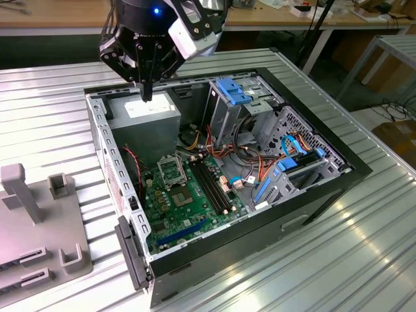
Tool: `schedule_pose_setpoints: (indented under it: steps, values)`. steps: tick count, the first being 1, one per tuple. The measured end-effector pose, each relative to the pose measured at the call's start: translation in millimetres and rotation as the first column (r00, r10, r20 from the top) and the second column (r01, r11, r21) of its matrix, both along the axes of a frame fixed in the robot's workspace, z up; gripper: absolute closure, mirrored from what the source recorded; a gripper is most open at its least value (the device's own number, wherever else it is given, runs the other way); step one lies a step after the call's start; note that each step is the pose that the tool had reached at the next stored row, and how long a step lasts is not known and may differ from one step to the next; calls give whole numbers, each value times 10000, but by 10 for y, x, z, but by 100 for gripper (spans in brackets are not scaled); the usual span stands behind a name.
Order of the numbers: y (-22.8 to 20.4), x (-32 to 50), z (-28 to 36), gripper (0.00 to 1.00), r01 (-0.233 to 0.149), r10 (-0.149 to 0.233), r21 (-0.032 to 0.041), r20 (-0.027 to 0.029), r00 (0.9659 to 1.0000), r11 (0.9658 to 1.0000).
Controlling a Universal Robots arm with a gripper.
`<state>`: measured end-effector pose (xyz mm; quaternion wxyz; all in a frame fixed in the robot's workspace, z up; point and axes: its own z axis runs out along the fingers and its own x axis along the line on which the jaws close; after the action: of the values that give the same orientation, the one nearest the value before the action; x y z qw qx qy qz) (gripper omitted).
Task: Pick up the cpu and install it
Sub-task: 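Reach for the cpu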
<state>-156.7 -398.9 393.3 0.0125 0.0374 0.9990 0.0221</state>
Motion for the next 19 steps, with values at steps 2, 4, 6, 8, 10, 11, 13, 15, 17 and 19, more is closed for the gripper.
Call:
schedule_pose_setpoints:
  steps: [2, 4, 6, 8, 10, 11, 13, 15, 17, 19]
  values:
    - [0, -9, 0, 89, 0, 0, 0, 0, 10000, 10000]
    - [0, -22, 0, 89, 0, 0, 0, -1, 10000, 10000]
    - [0, -34, 0, 89, 0, 0, 0, 0, 10000, 10000]
    - [0, -52, 0, 89, 0, 0, 0, 0, 10000, 10000]
    - [0, -64, 0, 89, 0, 0, 0, 0, 10000, 10000]
    - [0, -71, 0, 89, 0, 0, 0, -1, 10000, 10000]
    - [0, -91, 0, 89, 0, 0, 0, -1, 10000, 10000]
    - [0, -110, 0, 89, 1, -1, -1, -1, 10000, 10000]
    - [0, -123, 0, 89, 0, 0, 0, -1, 10000, 10000]
    - [0, -138, 0, 89, 0, 0, 0, 0, 10000, 10000]
